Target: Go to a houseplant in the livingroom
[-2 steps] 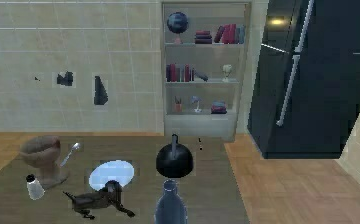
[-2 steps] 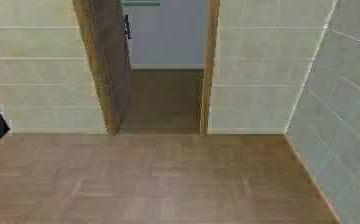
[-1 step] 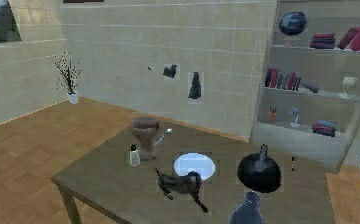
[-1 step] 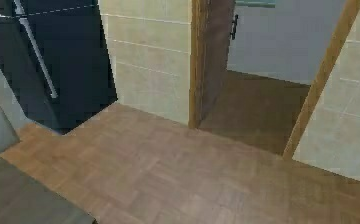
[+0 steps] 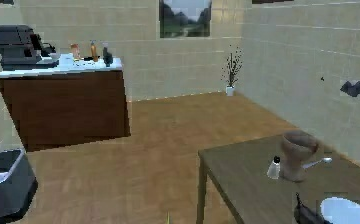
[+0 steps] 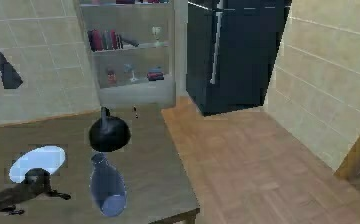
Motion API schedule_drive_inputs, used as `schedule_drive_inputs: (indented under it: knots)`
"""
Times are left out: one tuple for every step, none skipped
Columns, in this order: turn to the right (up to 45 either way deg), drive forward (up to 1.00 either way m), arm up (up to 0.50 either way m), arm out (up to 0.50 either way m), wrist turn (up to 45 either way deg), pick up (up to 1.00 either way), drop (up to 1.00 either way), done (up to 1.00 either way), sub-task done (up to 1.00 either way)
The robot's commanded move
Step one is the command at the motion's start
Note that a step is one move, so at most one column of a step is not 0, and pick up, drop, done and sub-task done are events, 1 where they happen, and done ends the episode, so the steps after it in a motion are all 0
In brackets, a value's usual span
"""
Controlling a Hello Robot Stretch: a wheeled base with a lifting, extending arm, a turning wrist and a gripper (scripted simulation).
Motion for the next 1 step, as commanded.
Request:
schedule_drive_inputs:
  knots:
    - [-45.0,0.00,0.00,0.00,0.0,0.00,0.00,0.00,0.00]
